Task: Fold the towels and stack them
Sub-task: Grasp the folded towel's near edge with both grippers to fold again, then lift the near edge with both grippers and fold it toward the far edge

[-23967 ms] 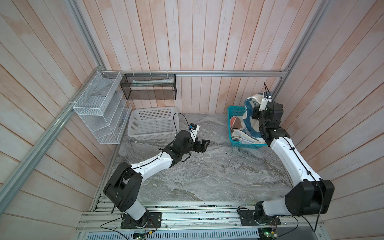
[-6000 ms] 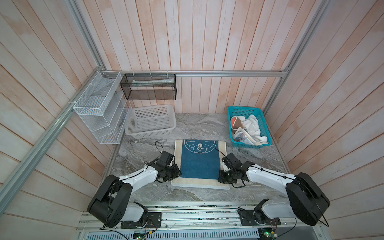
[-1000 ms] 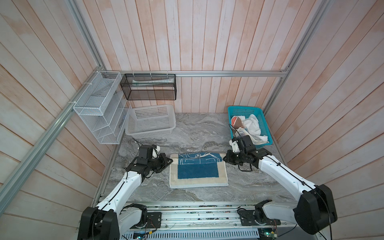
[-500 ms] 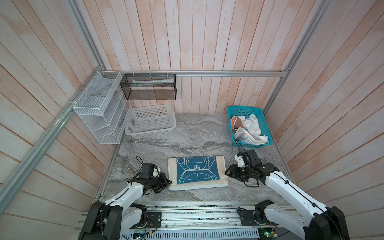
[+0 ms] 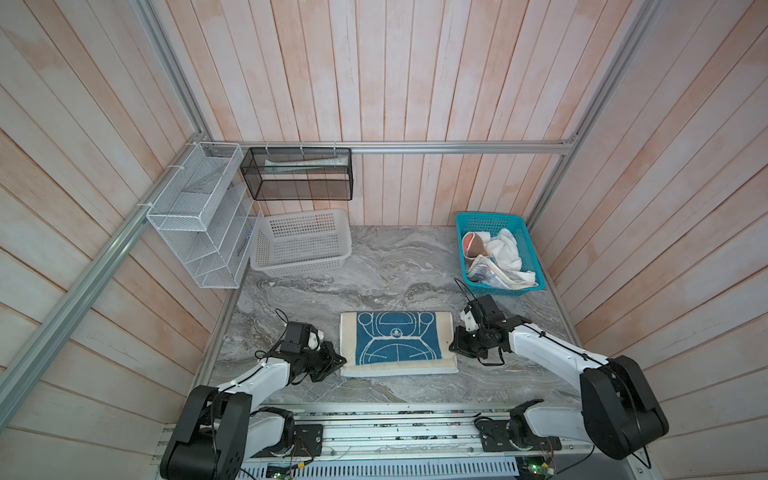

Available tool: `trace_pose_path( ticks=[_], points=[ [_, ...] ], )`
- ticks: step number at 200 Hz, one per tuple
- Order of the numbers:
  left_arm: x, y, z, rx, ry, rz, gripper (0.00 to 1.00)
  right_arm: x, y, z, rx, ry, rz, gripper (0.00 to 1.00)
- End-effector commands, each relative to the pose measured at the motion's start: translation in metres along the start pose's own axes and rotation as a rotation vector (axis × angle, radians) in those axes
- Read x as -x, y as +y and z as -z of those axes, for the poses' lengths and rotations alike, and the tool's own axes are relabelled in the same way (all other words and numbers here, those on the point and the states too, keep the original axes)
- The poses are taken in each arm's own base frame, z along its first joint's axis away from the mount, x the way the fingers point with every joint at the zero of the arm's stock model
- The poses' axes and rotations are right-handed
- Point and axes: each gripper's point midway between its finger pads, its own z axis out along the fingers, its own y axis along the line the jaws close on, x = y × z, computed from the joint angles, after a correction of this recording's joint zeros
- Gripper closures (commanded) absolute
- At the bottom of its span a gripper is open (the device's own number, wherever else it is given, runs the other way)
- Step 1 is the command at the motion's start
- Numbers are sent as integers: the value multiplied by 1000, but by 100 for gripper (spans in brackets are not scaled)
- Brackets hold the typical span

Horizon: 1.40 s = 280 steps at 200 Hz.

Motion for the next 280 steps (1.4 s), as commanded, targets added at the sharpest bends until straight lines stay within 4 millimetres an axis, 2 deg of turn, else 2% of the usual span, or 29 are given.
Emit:
trace_pose_path(
  ticks=[1, 14, 28, 60, 71, 84, 99, 116, 127, 140, 147, 150, 156, 161, 168, 181, 198, 229, 253, 280],
  points=[
    [13, 1, -2, 29, -29, -22, 100, 18, 12, 7, 17, -38, 61, 100],
    [15, -4, 1, 35, -24, -29, 100, 18, 14, 11, 10, -31, 64, 100],
    [21, -17, 10, 26, -41, -52, 100, 21, 18, 20, -1, -30, 71, 100],
    [26, -46, 37, 24, -83, -114, 100, 31, 30, 60, -43, -70, 101, 100],
    [24, -52, 44, 19, -88, -125, 100, 27, 29, 73, -54, -78, 101, 100],
    [18, -52, 47, 15, -80, -123, 100, 19, 23, 77, -62, -75, 84, 100],
    [9, -40, 44, 30, -62, -101, 100, -1, 11, 64, -49, -40, 46, 100],
    [-1, -21, 36, 39, -40, -62, 100, -27, 0, 39, -3, 30, 1, 100],
    [-5, -21, 31, 35, -33, -64, 100, -39, -7, 24, 11, 71, -23, 100],
    [-7, -15, 27, 54, -22, -49, 100, -46, -9, 17, 3, 99, -27, 98],
    [-8, -14, 25, 63, -17, -45, 100, -47, -9, 17, -6, 103, -19, 85],
    [-8, -13, 25, 67, -15, -46, 96, -47, -9, 18, -13, 105, -15, 80],
    [-8, -12, 24, 76, -11, -44, 85, -45, -8, 20, -24, 100, -7, 69],
    [-7, -12, 25, 86, -13, -44, 71, -44, -9, 22, -35, 95, -3, 63],
    [-5, -12, 27, 104, -22, -49, 54, -41, -9, 26, -49, 84, 7, 59],
    [5, -15, 34, 146, -61, -88, 43, -32, -7, 34, -71, 54, 24, 56],
    [22, -22, 42, 167, -126, -139, 41, -19, -1, 44, -91, 20, 45, 54],
    [42, -47, 35, 74, -173, -298, 41, -4, 15, 42, -88, -7, 88, 54],
    [53, -52, 25, 71, -146, -375, 38, -4, 33, 25, -53, 13, 136, 54],
    [54, -43, 5, 43, -25, -357, 36, -21, 51, -4, -9, 90, 183, 55]
  ],
)
